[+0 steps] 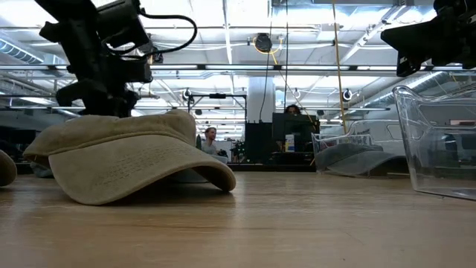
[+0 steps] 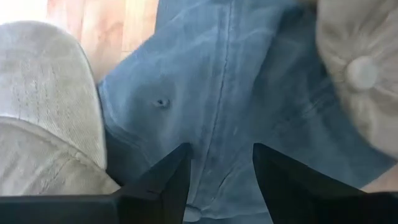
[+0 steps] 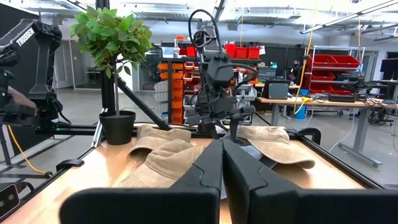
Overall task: Pick & Place hat
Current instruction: Put the right blue cap into the top transparent bin
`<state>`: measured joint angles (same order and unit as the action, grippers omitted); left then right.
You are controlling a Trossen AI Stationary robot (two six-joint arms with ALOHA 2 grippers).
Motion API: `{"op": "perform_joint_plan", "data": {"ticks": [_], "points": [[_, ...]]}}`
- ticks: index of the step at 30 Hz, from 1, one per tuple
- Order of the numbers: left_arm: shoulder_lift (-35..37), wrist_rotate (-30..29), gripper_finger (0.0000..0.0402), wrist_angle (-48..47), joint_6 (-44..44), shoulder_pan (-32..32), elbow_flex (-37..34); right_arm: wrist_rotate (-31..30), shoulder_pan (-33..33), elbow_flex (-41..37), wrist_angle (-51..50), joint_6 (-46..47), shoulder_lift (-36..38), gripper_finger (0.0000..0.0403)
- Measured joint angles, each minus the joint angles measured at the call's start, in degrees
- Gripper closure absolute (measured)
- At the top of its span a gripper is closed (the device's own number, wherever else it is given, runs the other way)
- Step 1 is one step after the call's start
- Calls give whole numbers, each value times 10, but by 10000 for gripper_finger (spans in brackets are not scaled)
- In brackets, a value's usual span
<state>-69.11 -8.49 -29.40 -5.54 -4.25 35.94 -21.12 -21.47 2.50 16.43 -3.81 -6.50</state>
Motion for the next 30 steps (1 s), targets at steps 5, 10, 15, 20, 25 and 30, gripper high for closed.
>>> {"op": "perform_joint_plan", "data": {"ticks": [5,10,15,20,25,30], "points": [[-19,-6,218,4,-4,0,0,0,0,0,0,0,0,403],[-39,-32,217,10,-34,0,0,0,0,0,0,0,0,403],[-52,-51,218,17,-41,-1,0,0,0,0,0,1,0,403],[-55,-52,217,23,-47,-2,1,0,0,0,0,1,0,403],[-33,-57,218,10,-45,-2,3,1,0,0,-1,1,0,403],[-29,-94,218,1,-51,-8,3,0,0,0,0,0,0,403]]}}
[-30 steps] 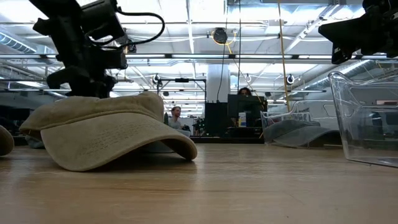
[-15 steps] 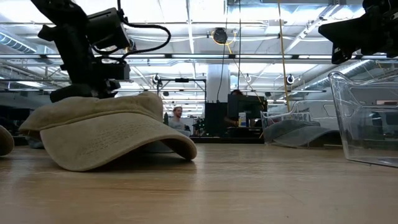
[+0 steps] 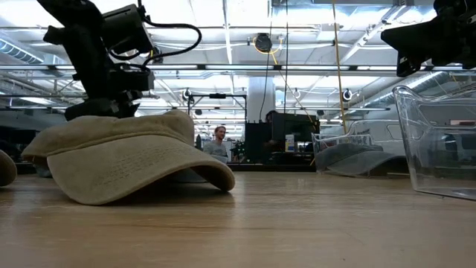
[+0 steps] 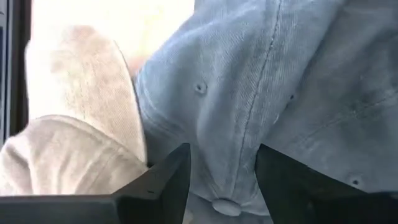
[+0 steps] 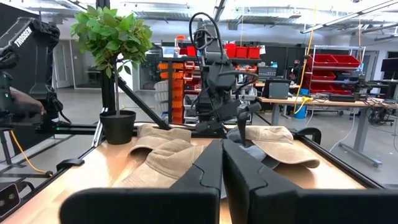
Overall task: Pick & Place hat
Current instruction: Put the right blue cap into the top transparent bin
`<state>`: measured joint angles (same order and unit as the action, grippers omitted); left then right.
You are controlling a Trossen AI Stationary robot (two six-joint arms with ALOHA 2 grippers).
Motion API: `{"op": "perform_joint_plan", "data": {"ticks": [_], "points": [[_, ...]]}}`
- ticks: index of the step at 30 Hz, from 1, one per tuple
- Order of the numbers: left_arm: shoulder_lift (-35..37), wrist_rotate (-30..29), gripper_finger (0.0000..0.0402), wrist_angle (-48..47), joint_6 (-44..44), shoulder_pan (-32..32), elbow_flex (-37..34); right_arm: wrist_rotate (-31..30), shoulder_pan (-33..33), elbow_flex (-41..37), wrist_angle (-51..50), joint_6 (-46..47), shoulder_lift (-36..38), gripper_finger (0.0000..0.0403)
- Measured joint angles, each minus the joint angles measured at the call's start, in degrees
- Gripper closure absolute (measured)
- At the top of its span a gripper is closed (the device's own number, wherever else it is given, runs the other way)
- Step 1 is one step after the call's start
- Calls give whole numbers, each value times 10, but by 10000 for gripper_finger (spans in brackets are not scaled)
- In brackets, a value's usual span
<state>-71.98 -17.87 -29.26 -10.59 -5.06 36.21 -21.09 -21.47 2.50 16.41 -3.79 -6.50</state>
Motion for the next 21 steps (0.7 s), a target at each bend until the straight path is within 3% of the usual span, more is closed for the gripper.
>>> {"op": "perform_joint_plan", "data": {"ticks": [5,13,21], "points": [[-33,60,218,6,0,-18,0,-1,0,0,-2,-1,0,403],[-103,62,218,38,-6,-27,0,-1,0,0,-4,0,0,403],[-108,65,220,42,38,-26,1,0,0,0,-4,0,0,403]]}}
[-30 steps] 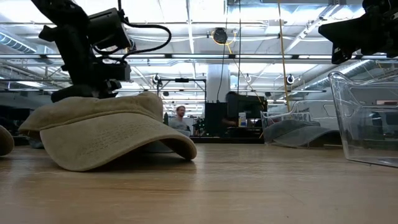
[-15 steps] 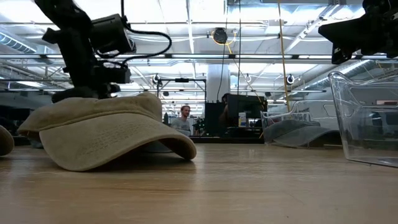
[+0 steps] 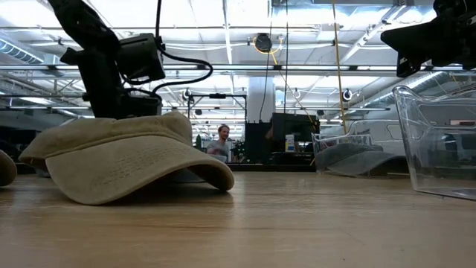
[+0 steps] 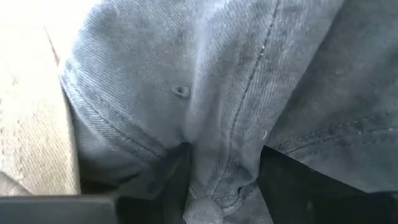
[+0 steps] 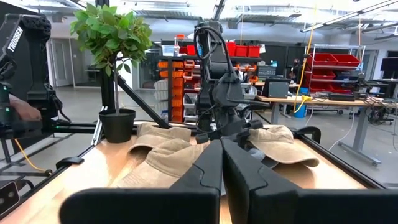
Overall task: Pick & Place hat
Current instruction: Put the right blue cap into the top transparent bin
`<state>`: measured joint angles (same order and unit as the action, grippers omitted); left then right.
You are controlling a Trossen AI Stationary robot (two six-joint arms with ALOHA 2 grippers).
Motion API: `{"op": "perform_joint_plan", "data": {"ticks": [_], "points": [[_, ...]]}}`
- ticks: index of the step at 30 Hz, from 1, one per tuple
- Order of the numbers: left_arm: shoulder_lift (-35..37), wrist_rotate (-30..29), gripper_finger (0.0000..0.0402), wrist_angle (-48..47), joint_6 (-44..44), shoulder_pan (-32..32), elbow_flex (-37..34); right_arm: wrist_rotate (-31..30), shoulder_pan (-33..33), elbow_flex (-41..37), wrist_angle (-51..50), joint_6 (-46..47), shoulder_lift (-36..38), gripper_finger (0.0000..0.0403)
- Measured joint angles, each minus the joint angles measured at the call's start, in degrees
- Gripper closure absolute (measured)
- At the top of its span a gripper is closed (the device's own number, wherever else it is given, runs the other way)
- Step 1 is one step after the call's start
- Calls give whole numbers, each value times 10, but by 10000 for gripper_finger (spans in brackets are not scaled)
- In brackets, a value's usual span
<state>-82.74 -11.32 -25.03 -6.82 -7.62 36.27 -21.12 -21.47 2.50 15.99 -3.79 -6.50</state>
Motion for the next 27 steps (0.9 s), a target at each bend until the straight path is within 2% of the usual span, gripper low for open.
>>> {"op": "perform_joint_plan", "data": {"ticks": [4,10,16,22,27], "points": [[13,3,260,-2,-2,7,-1,0,0,0,0,0,0,403],[39,18,381,-8,5,17,-1,0,0,0,0,-1,0,403],[75,21,374,-39,21,38,-1,0,0,0,0,-1,0,403],[123,19,392,-63,58,53,-1,0,0,0,0,-1,0,403],[170,-10,380,-64,75,70,2,0,0,0,0,-1,0,403]]}}
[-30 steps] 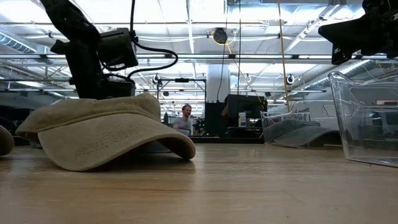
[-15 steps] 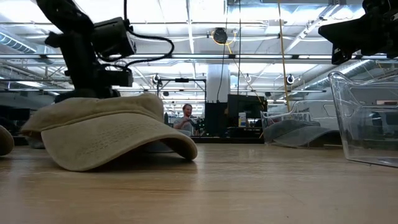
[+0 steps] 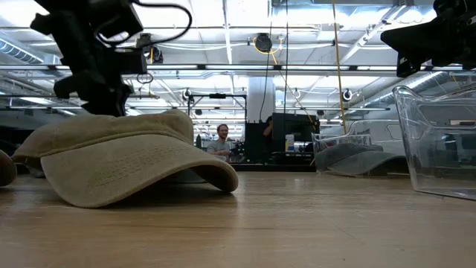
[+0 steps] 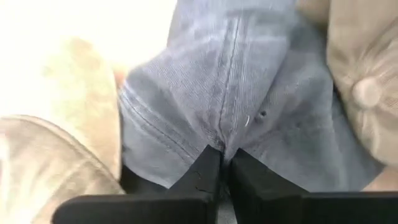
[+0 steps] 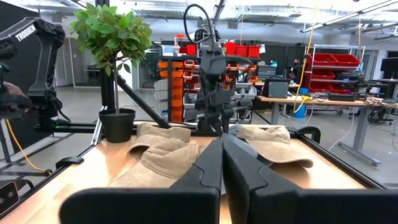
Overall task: Pick & Place hat
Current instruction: Put the right blue cap into the top transparent bin
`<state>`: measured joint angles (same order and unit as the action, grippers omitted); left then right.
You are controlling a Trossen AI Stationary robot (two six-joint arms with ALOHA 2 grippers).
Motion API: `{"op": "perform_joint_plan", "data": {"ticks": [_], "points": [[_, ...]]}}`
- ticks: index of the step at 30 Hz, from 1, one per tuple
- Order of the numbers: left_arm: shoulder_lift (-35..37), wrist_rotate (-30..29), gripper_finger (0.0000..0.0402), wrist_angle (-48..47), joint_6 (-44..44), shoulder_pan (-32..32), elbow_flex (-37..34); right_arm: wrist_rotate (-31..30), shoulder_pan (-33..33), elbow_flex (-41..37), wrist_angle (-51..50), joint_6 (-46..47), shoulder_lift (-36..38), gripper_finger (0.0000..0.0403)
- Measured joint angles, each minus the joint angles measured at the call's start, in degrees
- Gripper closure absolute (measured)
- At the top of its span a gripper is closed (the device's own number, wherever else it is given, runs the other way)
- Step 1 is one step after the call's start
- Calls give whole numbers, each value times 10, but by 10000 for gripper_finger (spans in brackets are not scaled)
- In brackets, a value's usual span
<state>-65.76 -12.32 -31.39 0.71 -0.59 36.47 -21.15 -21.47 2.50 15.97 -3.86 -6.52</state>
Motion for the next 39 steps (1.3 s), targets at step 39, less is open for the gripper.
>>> {"op": "perform_joint_plan", "data": {"ticks": [39], "points": [[41,-43,394,-11,-217,67,174,-31,1,0,0,1,-1,403]]}}
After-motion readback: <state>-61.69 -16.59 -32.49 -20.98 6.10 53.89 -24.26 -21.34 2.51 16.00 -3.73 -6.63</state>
